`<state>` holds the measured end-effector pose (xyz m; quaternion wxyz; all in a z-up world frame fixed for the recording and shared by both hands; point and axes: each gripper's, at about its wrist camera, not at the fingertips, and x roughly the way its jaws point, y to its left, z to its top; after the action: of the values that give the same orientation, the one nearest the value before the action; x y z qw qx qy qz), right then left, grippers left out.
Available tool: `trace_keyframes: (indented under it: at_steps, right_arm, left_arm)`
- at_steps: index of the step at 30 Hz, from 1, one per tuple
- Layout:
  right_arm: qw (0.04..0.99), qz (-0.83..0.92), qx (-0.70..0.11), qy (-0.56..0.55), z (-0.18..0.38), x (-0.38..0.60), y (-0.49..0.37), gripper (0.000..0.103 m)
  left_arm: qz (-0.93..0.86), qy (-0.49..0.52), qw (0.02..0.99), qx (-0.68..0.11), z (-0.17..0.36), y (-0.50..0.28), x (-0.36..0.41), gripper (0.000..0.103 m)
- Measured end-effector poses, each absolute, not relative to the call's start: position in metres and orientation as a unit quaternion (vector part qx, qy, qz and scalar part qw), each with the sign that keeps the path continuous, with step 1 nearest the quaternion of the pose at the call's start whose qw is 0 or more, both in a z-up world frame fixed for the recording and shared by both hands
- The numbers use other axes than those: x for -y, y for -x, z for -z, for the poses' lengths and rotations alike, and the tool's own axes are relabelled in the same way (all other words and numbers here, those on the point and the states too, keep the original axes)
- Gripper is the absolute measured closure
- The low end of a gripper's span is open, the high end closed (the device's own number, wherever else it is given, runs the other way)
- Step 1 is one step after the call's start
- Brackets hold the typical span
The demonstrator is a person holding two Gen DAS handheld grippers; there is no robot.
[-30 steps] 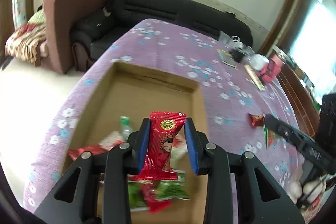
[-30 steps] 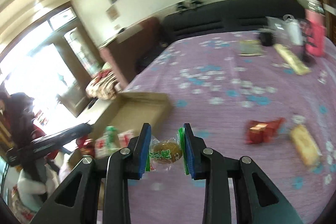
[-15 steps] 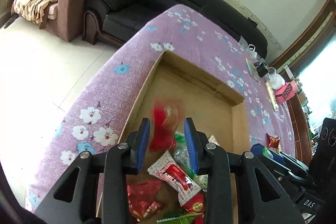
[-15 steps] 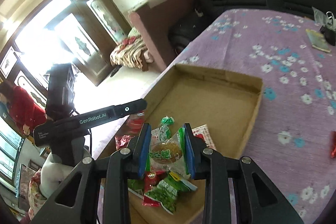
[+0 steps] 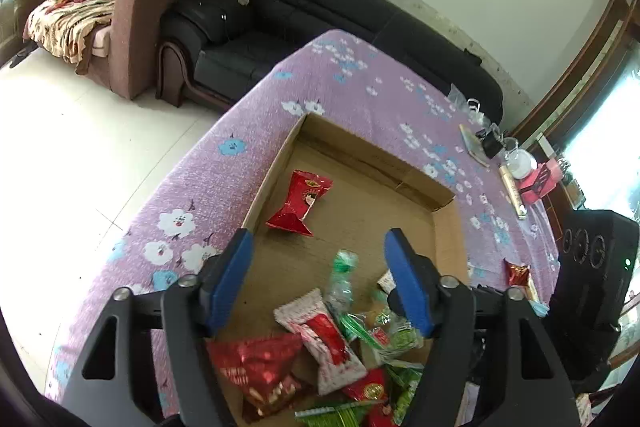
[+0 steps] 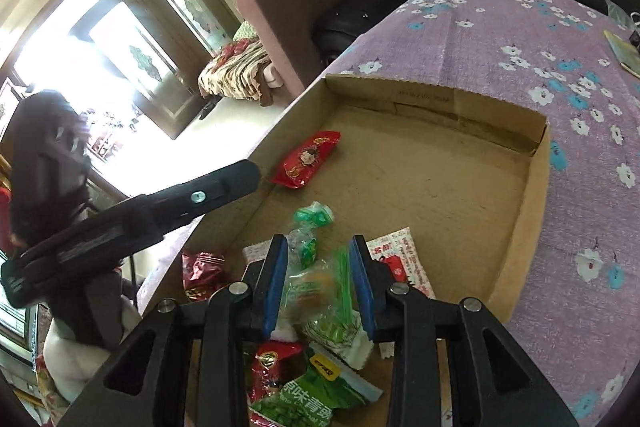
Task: Organize snacks
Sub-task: 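Lower both held snacks into the cardboard box and open both tools, then move both tools back over the dark red candy and yellow biscuit pack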
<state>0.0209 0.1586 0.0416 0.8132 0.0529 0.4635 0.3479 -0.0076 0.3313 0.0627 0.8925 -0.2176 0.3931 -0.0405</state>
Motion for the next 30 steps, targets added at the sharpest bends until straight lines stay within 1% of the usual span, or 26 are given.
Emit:
trace_keyframes:
  at_steps: [3, 4, 8, 12, 15, 17, 19, 22, 26, 30]
  right_arm:
    - [0.820, -0.346, -0.453, -0.058, -0.050, -0.151, -0.017, 0.069]
    - [0.823, -0.343, -0.448, -0.061, -0.054, -0.145, -0.015, 0.069]
    - [0.836, -0.330, -0.432, -0.076, -0.071, -0.111, -0.008, 0.069]
    - [0.854, -0.297, -0.416, -0.101, -0.090, -0.048, -0.008, 0.069]
    - [0.868, -0.253, -0.405, -0.135, -0.104, 0.022, -0.011, 0.069]
    - [0.882, -0.206, -0.397, -0.146, -0.108, 0.071, -0.012, 0.069]
    - [0.888, -0.168, -0.400, -0.155, -0.104, 0.106, -0.014, 0.067]
    - [0.877, -0.141, -0.423, -0.180, -0.085, 0.139, -0.023, 0.067]
    - [0.868, -0.117, -0.446, -0.188, -0.058, 0.151, -0.039, 0.067]
    - [0.869, -0.101, -0.449, -0.180, -0.038, 0.148, -0.057, 0.067]
  left_arm:
    - [0.039, 0.219, 0.898, -0.380, -0.072, 0.022, -0.330, 0.022]
    - [0.041, 0.217, 0.901, -0.374, -0.077, 0.028, -0.326, 0.021]
    - [0.074, 0.229, 0.904, -0.352, -0.090, 0.049, -0.312, 0.020]
    - [0.125, 0.250, 0.901, -0.332, -0.095, 0.068, -0.286, 0.020]
    - [0.203, 0.287, 0.868, -0.351, -0.088, 0.070, -0.255, 0.020]
    - [0.212, 0.272, 0.868, -0.357, -0.089, 0.072, -0.235, 0.020]
    - [0.210, 0.244, 0.877, -0.357, -0.091, 0.074, -0.216, 0.019]
    - [0.212, 0.232, 0.876, -0.366, -0.091, 0.072, -0.194, 0.019]
    - [0.187, 0.187, 0.891, -0.369, -0.091, 0.075, -0.174, 0.019]
    - [0.164, 0.166, 0.899, -0.370, -0.087, 0.078, -0.165, 0.019]
